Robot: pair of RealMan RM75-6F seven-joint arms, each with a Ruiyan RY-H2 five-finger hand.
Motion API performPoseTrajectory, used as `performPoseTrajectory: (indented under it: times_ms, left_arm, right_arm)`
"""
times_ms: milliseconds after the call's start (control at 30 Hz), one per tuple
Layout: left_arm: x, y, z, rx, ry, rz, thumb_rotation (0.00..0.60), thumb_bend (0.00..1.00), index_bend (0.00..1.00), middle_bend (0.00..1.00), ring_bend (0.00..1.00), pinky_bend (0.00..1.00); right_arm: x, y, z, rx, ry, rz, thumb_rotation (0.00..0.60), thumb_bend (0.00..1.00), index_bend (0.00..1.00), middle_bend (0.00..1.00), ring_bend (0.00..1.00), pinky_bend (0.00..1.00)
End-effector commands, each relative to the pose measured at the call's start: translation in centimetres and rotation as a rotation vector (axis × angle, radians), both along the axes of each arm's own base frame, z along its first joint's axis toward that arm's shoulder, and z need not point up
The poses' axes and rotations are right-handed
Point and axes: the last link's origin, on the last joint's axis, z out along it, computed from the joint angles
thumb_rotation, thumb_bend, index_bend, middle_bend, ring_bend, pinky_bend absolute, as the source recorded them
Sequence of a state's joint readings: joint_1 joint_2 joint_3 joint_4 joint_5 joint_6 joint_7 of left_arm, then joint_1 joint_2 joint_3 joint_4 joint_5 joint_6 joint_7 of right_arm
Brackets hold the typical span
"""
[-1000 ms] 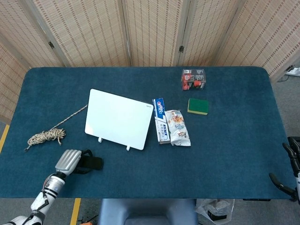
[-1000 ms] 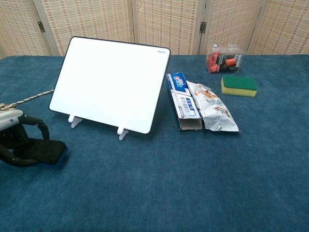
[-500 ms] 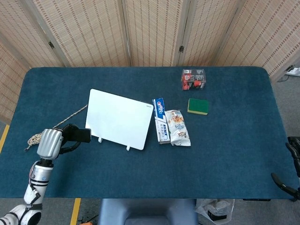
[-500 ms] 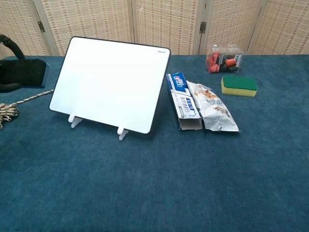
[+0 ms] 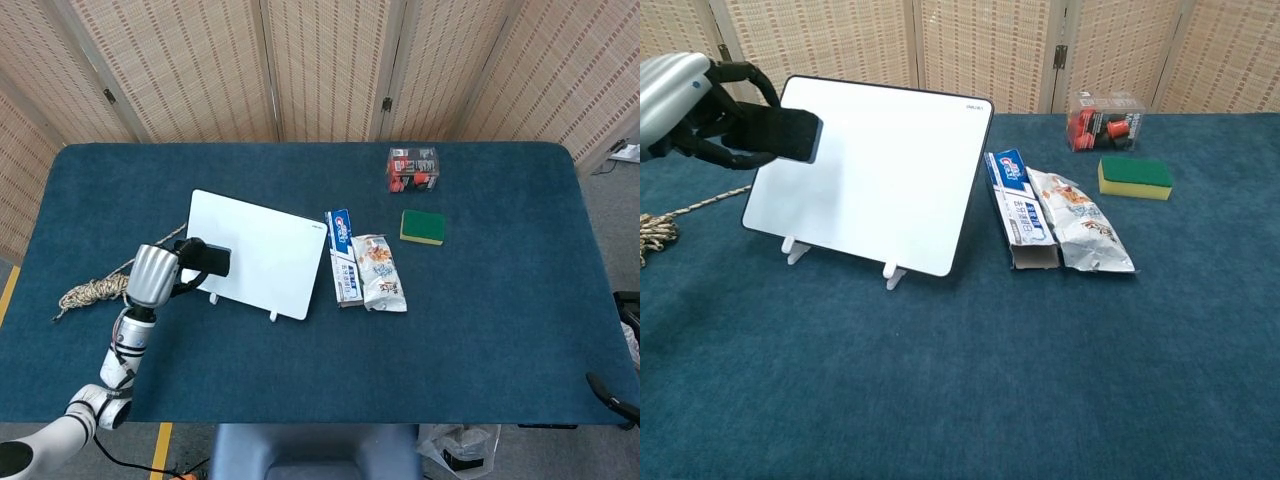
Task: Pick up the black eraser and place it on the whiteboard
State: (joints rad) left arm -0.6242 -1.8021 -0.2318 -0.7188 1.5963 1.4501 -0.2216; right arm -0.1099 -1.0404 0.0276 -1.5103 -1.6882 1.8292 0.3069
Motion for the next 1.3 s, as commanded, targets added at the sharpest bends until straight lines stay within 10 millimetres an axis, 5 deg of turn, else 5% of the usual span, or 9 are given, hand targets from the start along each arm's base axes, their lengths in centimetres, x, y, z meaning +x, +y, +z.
performPoseTrajectory:
  times_ms: [33,833,1100,1300]
  left_arm:
    - [2.0,1.1,-1.5,-0.011,-0.02,-0.061,0.6,0.23,0.59,1.0,1.0,1.0]
    - [4.1,3.8,-4.4,-0.069,0.007,-0.037,0.6,0.23,0.58,1.0,1.0,1.0]
    - [4.0,4.1,-5.1,-0.099,-0.017,-0.005,0.6,0.23,0.35,1.0,1.0,1.0]
    - [4.0,4.0,-4.9,-0.088,-0.024,-0.009,0.6,0.23,0.26,1.0,1.0,1.0]
  right_arm:
    - [-0.4,0.6,0.8,-0.025,-0.026,0.005,0.6,0.27,0.0,0.0,0.0,0.01]
    - [-0.8,1.1,1.1,-0.022,-0.046,0.023,0.6,0.27,0.0,0.0,0.0,0.01]
    - [-0.8,1.2,1.1,-0.025,-0.048,0.027,0.6,0.27,0.0,0.0,0.0,0.01]
    - [-0.8,1.2,1.1,-0.023,-0.046,0.028,0.6,0.27,0.0,0.0,0.0,0.01]
